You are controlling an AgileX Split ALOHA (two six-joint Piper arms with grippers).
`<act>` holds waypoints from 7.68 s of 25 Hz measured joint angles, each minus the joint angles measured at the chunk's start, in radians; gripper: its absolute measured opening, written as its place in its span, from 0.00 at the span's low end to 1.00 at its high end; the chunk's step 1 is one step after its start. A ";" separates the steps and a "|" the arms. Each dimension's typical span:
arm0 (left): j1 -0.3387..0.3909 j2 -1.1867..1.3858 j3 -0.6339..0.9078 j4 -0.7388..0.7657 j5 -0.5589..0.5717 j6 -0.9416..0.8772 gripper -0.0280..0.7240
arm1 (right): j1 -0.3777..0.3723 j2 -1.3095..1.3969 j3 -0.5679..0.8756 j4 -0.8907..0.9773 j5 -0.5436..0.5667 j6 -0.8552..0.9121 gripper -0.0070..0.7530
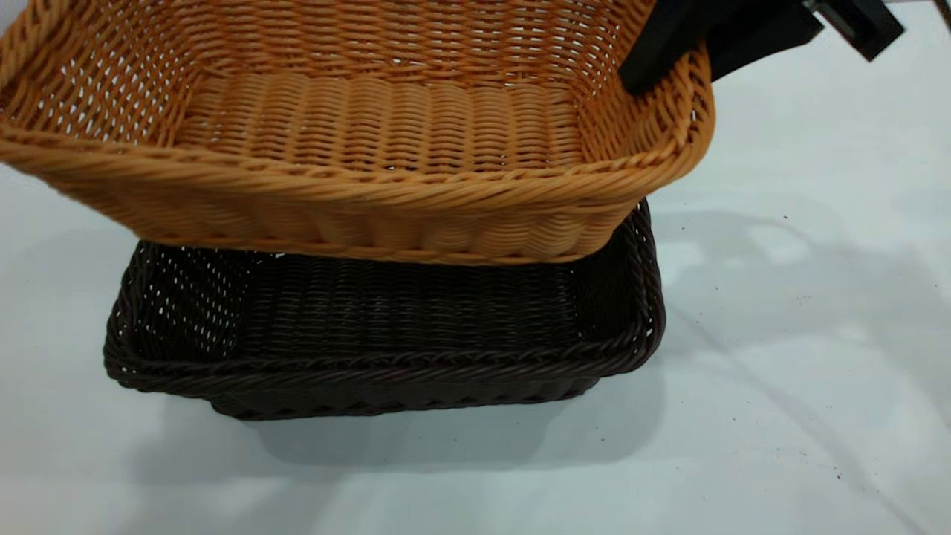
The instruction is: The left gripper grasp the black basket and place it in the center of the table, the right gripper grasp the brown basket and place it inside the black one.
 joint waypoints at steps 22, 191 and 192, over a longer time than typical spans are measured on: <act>0.000 0.000 0.000 0.001 0.004 0.000 0.77 | 0.049 0.103 -0.023 -0.025 -0.028 -0.008 0.15; 0.002 -0.709 0.211 0.645 0.938 -1.335 0.04 | 0.047 -1.793 0.647 -0.837 0.004 0.287 0.01; 0.002 -0.709 0.211 0.645 0.938 -1.335 0.04 | 0.047 -1.793 0.647 -0.837 0.005 0.287 0.01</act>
